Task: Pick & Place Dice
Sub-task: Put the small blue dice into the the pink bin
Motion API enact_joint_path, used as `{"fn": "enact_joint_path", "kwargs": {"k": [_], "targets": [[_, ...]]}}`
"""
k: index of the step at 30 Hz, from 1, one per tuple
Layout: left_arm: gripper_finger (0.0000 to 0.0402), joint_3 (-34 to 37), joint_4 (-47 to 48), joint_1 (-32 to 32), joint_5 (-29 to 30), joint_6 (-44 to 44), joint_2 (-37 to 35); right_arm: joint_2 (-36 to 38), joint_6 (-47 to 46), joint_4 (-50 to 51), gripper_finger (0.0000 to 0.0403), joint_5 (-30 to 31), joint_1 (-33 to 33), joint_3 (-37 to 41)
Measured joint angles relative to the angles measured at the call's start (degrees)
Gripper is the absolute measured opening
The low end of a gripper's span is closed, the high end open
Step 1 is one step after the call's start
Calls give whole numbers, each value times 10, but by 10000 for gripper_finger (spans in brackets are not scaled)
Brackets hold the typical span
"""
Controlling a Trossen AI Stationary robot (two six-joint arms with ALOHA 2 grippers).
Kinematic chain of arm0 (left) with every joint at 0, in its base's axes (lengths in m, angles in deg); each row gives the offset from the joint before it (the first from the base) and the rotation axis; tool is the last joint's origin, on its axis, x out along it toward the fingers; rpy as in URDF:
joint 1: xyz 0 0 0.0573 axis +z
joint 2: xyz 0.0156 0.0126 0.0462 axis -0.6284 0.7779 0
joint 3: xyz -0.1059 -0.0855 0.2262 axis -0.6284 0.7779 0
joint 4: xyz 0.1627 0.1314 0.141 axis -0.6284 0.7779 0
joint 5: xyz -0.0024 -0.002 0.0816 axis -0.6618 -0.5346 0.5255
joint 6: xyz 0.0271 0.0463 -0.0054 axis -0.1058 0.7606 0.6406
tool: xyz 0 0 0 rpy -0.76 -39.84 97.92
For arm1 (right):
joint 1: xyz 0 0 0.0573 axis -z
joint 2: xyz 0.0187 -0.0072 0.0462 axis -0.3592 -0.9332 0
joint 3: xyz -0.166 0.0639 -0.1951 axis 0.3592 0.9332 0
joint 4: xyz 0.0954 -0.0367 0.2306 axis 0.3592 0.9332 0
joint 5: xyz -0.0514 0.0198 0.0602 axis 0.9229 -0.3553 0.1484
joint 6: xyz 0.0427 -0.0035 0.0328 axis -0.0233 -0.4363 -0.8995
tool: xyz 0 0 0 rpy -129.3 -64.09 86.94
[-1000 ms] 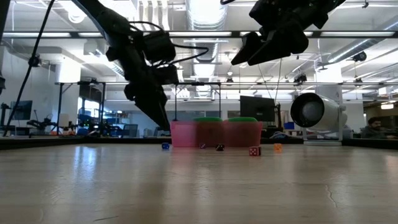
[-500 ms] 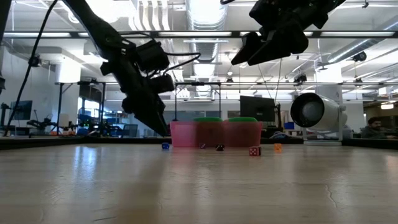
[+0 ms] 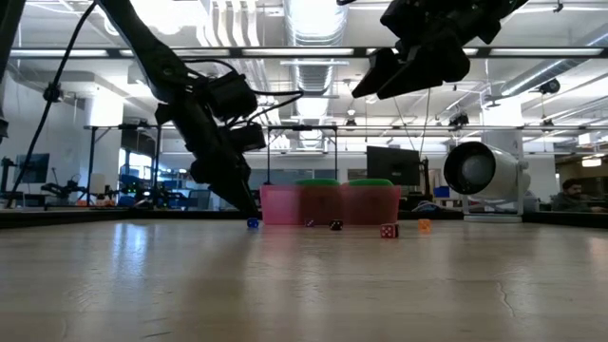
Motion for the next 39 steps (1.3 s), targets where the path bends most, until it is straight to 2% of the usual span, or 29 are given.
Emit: {"fn": "enact_joint_path", "kwargs": {"k": [39], "targets": [[121,43,-77,1,-10,-9,0,0,0,-5,400,0,0,0]]}}
